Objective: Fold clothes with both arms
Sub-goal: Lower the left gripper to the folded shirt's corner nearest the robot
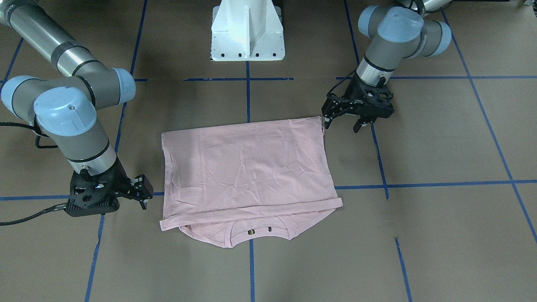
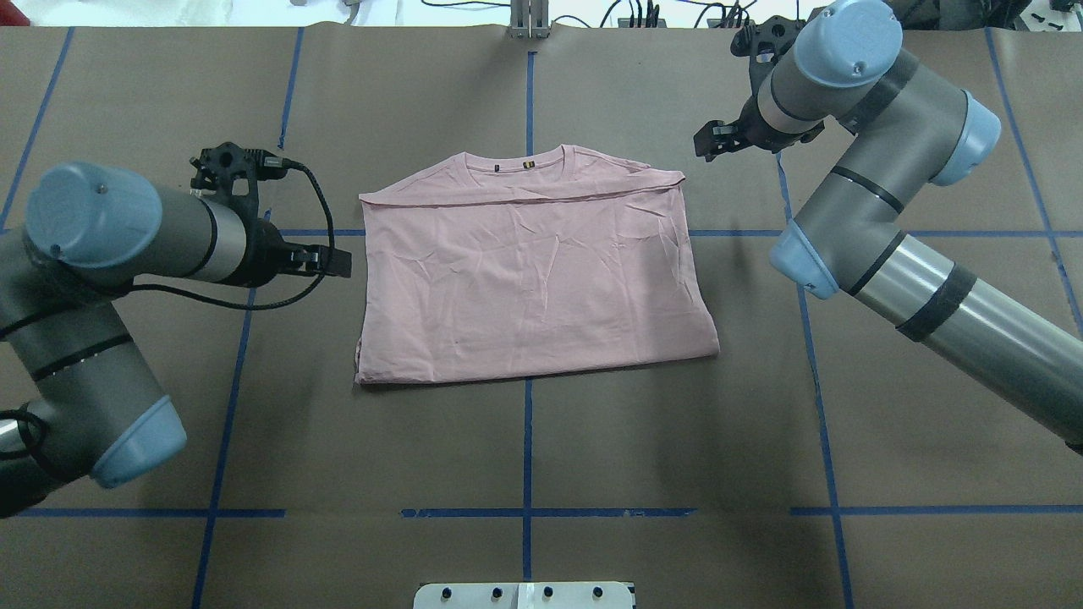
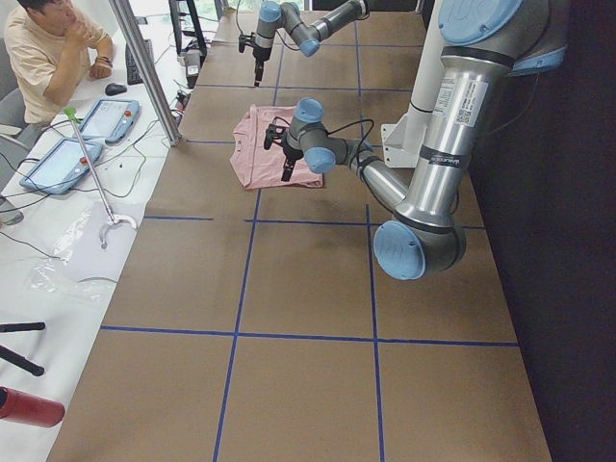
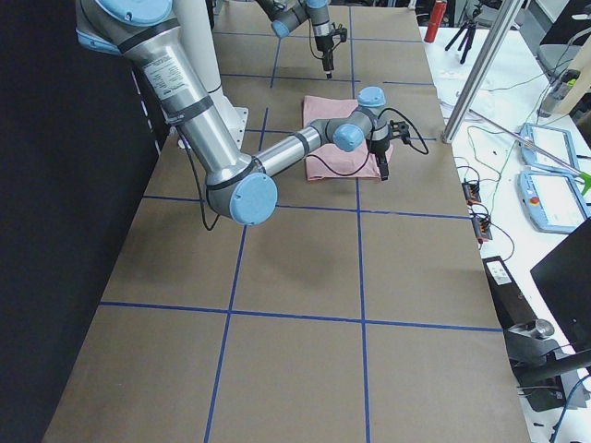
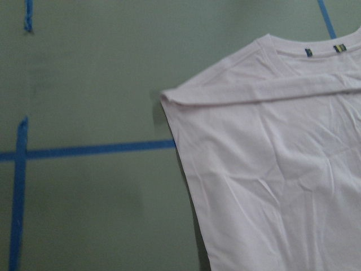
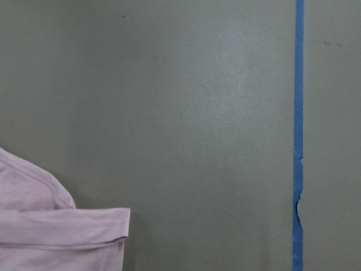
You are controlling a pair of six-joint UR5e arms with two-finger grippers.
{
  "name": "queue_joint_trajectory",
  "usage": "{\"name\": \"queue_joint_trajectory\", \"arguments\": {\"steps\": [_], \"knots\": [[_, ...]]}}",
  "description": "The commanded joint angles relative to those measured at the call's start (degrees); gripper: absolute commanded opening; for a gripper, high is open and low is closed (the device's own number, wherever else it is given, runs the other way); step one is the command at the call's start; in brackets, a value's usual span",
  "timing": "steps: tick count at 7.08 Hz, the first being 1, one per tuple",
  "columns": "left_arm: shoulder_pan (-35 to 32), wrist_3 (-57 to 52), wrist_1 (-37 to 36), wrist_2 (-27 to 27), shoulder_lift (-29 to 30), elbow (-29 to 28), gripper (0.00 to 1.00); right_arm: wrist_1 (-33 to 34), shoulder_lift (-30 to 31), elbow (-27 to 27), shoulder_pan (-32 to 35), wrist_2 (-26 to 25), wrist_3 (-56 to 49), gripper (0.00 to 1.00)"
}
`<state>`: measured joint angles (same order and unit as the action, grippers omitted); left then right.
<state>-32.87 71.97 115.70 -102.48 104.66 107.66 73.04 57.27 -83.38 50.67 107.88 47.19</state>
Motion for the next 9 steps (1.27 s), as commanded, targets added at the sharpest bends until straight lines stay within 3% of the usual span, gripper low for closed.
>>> {"name": "queue_joint_trajectory", "arguments": {"steps": [1,5,7,9], "knots": [[6.4,6.6,0.0,4.4,-0.5,-0.2,0.59,0.1,0.1,-0.2,0.0,-0.2,0.1,1.0],[9.2,6.6,-0.7,4.4,0.1,-1.8,0.58,0.1,0.1,0.1,0.0,-0.3,0.1,1.0],[9.4,6.4,-0.6,4.5,0.1,-2.8,0.51,0.1,0.2,0.2,0.0,-0.3,0.1,1.0],[9.3,6.4,-0.6,4.5,0.2,-2.7,0.51,0.1,0.2,0.2,0.0,-0.3,0.1,1.0]]}}
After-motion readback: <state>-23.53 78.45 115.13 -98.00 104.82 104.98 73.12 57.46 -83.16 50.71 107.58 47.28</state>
